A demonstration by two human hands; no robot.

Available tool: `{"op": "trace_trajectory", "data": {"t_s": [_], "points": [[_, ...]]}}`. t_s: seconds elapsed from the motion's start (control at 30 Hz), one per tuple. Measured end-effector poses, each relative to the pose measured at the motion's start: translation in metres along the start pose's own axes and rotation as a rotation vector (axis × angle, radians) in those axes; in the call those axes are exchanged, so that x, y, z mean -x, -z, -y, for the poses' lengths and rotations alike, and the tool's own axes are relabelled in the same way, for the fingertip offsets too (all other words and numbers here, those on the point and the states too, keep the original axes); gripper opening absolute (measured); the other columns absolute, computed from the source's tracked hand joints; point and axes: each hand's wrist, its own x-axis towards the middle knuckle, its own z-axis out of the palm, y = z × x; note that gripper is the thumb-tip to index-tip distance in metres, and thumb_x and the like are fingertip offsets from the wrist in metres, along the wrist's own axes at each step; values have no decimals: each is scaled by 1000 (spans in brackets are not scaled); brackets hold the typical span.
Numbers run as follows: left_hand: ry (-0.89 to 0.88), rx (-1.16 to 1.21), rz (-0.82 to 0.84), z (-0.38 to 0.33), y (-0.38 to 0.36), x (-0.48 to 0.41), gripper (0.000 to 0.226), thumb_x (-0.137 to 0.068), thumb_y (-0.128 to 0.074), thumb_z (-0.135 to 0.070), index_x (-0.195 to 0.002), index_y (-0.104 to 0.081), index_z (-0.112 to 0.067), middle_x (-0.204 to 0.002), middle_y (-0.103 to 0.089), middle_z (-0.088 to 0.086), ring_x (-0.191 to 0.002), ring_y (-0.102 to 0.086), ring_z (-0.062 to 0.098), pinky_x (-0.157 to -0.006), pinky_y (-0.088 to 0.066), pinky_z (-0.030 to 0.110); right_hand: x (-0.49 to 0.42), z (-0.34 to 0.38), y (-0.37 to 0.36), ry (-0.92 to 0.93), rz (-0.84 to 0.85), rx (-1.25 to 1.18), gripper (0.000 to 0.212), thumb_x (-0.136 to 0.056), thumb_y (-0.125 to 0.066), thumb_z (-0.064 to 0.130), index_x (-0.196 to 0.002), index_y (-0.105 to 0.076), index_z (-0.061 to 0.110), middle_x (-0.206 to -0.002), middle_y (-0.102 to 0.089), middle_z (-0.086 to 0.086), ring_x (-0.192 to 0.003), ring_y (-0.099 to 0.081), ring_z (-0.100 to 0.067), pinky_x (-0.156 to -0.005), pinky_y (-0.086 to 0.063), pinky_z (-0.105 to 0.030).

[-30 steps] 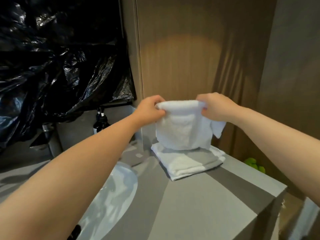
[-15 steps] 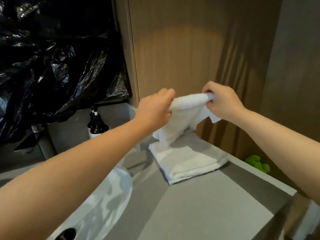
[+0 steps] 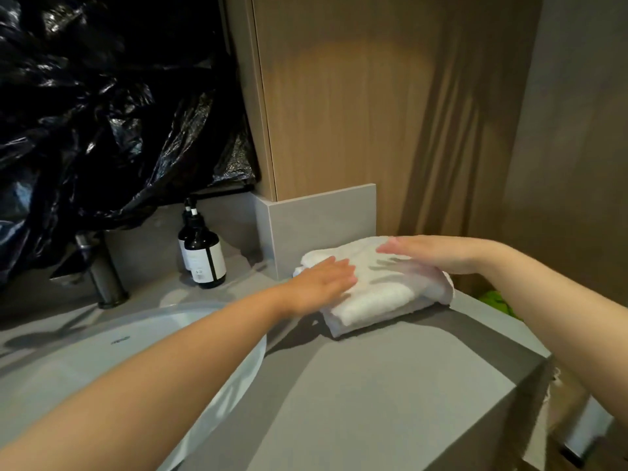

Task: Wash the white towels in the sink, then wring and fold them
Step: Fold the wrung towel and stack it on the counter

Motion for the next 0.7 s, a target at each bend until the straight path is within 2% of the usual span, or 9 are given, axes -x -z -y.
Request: {"op": "trace_trajectory", "data": {"t_s": [0.07, 0.13, 0.23, 0.3, 0.37, 0.47, 0.53, 0.6, 0.7], "points": [[3, -133, -65, 9, -6, -1, 53, -104, -26, -48, -155, -21, -32, -163, -7, -14, -150, 3, 8, -122, 4, 43, -17, 7, -14, -73, -77, 263, 59, -97, -24, 60, -146, -36, 29, -152, -34, 10, -139, -31, -16, -118, -15, -42], [-11, -162, -147, 15, -14, 0, 53, -104, -30, -46, -154, -25, -28, -163, -14, -9, -151, -3, 12, -122, -3, 45, -33, 16, -31, -106, -132, 442, 51, -102, -25, 52, -142, -39, 26, -149, -41, 4, -137, -36, -22, -117, -15, -48], [2, -229, -301, 20, -9, 15, 48, -102, -42, -40, -148, -42, -22, -156, -35, -2, -148, -21, 19, -119, -19, 41, -42, 49, -44, 10, -267, 306, 47, -103, -31, 44, -144, -38, 23, -147, -45, -1, -131, -44, -23, -111, -31, -38], [29, -309, -404, 29, 1, 39, 38, -98, -50, -30, -134, -58, -20, -141, -54, 2, -136, -40, 23, -109, -33, 34, -50, 73, -54, 98, -297, 297, 49, -102, -36, 44, -145, -36, 21, -146, -46, -4, -128, -47, -24, -105, -37, -35], [159, -354, -472, 46, 13, 71, 34, -96, -51, -27, -128, -62, -19, -137, -55, 2, -131, -45, 24, -104, -35, 32, -58, 103, -69, 212, -301, 300, 52, -101, -41, 39, -147, -33, 16, -146, -44, -8, -128, -46, -25, -100, -36, -32], [415, -415, -495, 80, 31, 128, 37, -98, -47, -31, -134, -55, -23, -144, -48, 0, -133, -40, 22, -107, -34, 32, -73, 155, -106, 368, -267, 209, 53, -101, -43, 37, -147, -31, 15, -148, -40, -9, -127, -46, -24, -101, -35, -30], [525, -481, -490, 103, 36, 170, 38, -99, -46, -33, -136, -53, -23, -144, -47, -1, -135, -38, 19, -108, -31, 29, -86, 192, -137, 416, -206, 184, 49, -100, -43, 40, -143, -37, 18, -144, -42, -8, -117, -52, -24, -99, -40, -33], [619, -539, -497, 125, 38, 210, 37, -99, -45, -34, -134, -54, -23, -142, -50, -1, -133, -41, 19, -107, -33, 29, -98, 229, -170, 431, -146, 214, 49, -98, -44, 42, -142, -39, 21, -145, -39, -5, -124, -47, -25, -102, -39, -35], [818, -507, -457, 149, 43, 260, 37, -99, -44, -35, -133, -54, -25, -143, -48, 0, -131, -43, 22, -106, -37, 35, -107, 280, -213, 438, -52, 242, 52, -99, -42, 43, -145, -36, 19, -150, -36, -5, -131, -42, -25, -100, -37, -32]]}}
